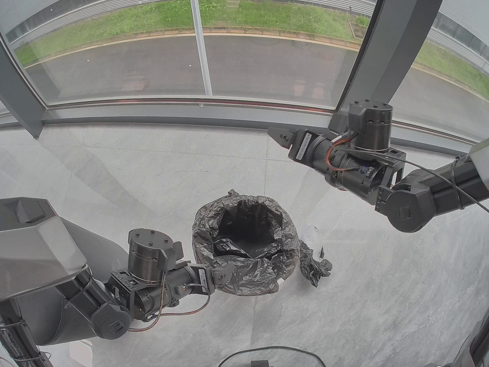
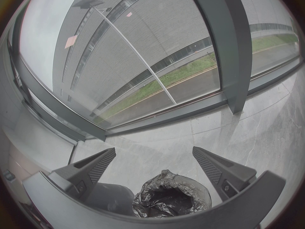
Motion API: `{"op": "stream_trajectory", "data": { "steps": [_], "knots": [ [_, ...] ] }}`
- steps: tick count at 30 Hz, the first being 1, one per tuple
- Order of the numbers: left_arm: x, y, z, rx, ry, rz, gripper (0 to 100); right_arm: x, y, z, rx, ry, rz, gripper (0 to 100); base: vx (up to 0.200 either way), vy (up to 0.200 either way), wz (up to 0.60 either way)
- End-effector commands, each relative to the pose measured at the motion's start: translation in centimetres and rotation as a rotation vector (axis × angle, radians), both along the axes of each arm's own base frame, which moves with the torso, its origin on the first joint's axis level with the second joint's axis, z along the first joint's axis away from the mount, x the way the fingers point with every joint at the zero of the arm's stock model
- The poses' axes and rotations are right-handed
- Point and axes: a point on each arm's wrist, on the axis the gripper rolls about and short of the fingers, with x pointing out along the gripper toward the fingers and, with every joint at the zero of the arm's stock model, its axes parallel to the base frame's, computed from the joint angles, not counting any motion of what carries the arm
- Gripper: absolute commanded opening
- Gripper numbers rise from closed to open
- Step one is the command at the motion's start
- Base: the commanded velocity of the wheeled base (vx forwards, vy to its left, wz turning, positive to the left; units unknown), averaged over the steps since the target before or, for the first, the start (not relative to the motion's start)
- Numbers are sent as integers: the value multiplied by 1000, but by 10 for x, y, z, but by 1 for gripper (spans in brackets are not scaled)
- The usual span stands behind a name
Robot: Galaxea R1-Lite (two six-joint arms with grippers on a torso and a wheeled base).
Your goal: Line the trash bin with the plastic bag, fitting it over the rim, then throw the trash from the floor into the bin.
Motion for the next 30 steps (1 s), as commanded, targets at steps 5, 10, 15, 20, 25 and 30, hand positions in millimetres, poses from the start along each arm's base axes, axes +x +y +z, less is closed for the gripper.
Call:
{"op": "stream_trajectory", "data": {
  "steps": [5, 10, 15, 20, 25, 30],
  "knots": [
    [11, -33, -13, 65, 44, -66, 100, 5, -35, 19, 68, -21, -19, 100, 0, 0, 0],
    [34, -33, -51, 241, 24, 38, 100, 7, -38, 21, 73, -28, -27, 100, 0, 0, 0],
    [46, -24, -64, 277, -31, 96, 100, 9, -36, 17, 67, -20, -25, 100, 0, 0, 0],
    [55, -10, -68, 285, -26, 146, 100, 13, -33, 7, 54, 1, -26, 100, 0, 0, 0],
    [60, -2, -66, 283, -39, 188, 100, 20, -29, -5, 41, 25, -28, 100, 0, 0, 0],
    [52, -6, -50, 219, -132, 180, 100, 24, -26, -14, 23, 42, -31, 100, 0, 0, 0]
  ]
}}
